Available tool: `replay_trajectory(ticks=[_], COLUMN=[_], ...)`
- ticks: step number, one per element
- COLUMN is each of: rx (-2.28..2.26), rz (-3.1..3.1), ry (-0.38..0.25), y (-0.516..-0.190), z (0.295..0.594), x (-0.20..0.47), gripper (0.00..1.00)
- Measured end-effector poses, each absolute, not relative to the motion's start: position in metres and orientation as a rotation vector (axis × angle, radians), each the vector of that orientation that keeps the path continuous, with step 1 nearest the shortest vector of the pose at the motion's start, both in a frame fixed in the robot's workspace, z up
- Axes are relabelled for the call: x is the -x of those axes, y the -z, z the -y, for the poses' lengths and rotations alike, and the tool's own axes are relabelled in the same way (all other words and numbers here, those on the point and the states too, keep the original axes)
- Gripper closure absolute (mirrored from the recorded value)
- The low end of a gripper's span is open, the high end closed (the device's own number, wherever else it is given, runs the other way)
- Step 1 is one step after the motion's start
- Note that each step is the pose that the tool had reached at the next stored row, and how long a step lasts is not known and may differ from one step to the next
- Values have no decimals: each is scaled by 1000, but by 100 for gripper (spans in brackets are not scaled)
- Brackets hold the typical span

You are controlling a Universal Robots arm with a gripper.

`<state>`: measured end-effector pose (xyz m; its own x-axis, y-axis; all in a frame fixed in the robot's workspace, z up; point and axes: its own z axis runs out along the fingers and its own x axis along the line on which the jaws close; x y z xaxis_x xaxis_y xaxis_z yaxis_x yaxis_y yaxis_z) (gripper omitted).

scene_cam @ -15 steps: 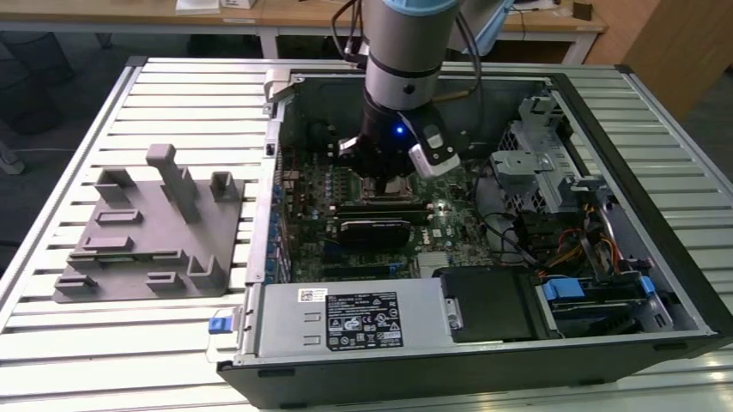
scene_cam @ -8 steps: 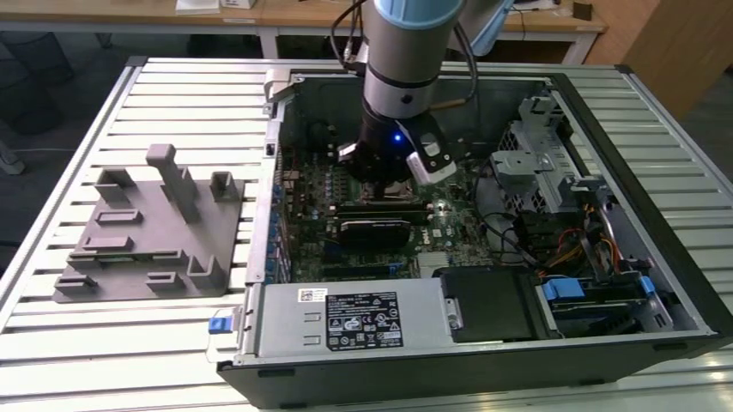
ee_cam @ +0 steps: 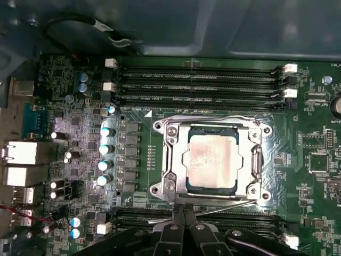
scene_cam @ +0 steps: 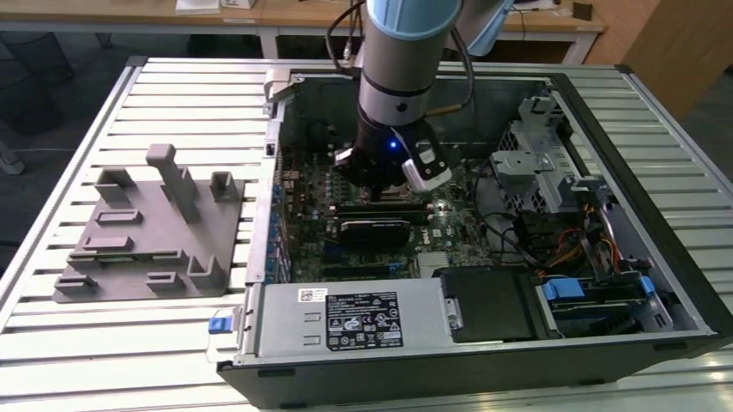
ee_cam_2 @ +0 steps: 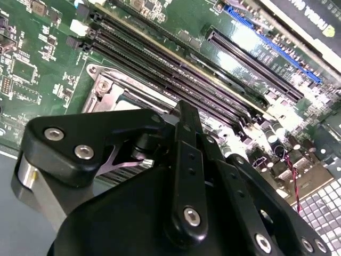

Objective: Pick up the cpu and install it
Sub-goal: 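Install the second cpu locking lever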

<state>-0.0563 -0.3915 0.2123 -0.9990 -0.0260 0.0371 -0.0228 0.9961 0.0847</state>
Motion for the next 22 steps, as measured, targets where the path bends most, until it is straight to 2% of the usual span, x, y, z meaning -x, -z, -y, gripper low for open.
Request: replay_trajectory(ticks=[3, 22], rx=[-39, -41], rz=[3099, 3090], ry=[166, 297], y=[-211, -200], z=[395, 407], x=[57, 70], gripper=[89, 89])
